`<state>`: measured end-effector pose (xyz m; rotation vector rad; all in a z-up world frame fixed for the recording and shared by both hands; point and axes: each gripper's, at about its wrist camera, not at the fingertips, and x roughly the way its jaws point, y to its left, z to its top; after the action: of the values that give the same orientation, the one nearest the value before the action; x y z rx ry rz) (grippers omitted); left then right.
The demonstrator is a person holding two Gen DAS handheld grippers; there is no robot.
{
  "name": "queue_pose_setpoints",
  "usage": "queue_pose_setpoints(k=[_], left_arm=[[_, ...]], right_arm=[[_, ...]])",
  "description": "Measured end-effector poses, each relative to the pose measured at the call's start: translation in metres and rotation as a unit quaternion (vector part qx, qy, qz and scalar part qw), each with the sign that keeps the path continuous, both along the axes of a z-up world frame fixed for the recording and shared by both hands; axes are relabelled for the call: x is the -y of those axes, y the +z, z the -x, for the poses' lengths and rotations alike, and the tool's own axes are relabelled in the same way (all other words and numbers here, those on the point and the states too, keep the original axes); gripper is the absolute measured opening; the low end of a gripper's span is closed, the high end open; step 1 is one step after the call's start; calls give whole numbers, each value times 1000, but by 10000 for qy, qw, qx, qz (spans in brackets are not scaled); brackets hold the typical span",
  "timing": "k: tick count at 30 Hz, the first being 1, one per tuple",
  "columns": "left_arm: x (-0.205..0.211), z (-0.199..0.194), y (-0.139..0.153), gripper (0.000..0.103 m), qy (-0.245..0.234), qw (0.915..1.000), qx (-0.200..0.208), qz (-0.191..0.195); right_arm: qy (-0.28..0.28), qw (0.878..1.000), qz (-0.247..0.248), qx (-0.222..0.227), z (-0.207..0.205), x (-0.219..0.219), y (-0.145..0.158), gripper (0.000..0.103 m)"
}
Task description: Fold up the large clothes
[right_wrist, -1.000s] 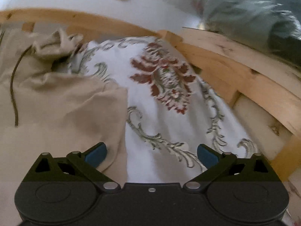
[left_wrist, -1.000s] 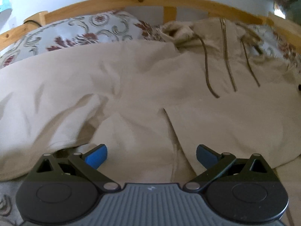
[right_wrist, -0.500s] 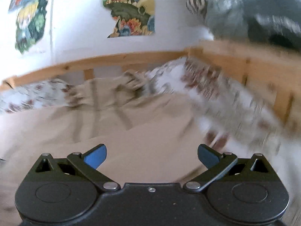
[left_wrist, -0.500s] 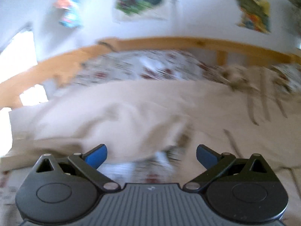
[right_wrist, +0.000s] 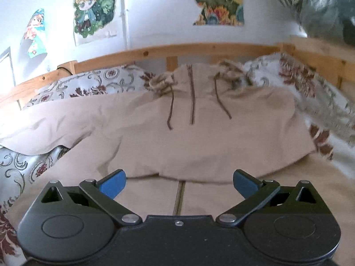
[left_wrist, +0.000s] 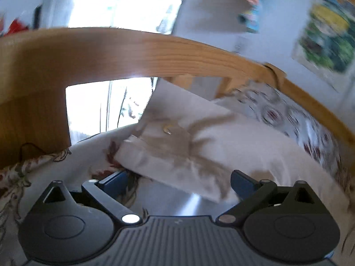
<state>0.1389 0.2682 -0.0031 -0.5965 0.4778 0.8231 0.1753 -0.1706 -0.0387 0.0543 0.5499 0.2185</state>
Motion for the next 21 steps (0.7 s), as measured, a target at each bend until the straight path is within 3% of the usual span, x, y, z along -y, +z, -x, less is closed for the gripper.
queue_pose_setpoints(k=[3,6,9,11,12,13,15,21], left_arm=[[-16,-5,-8,94,289,9991,121,277],[-21,-10,-13,89,527,9979,265,262],[-20,-16,-14,63,798,9968,57,28],[-18,-14,-15,48,848,9962,190,2],[-17,-11,-14,30,870,9958,264,-32],[-14,-11,-13,23,924,9953,272,-117],[-9,-10,-11,15,893,9951,334,-259],[-3,-6,-5,10,829,9950,463,-325]], right_arm=[[-94,9999,-24,-96,-4,5,-6,102],[-228,9995,-98,-216,-7,12,-10,102],[-301,9992,-150,-233,-9,17,-11,102],[-336,9989,-185,-257,-10,18,-12,102],[-340,9988,-202,-274,-10,19,-13,102],[-347,9988,-209,-289,-10,19,-13,102],[-337,9987,-226,-297,-10,19,-13,102],[-327,9986,-331,-238,-9,20,-8,102]])
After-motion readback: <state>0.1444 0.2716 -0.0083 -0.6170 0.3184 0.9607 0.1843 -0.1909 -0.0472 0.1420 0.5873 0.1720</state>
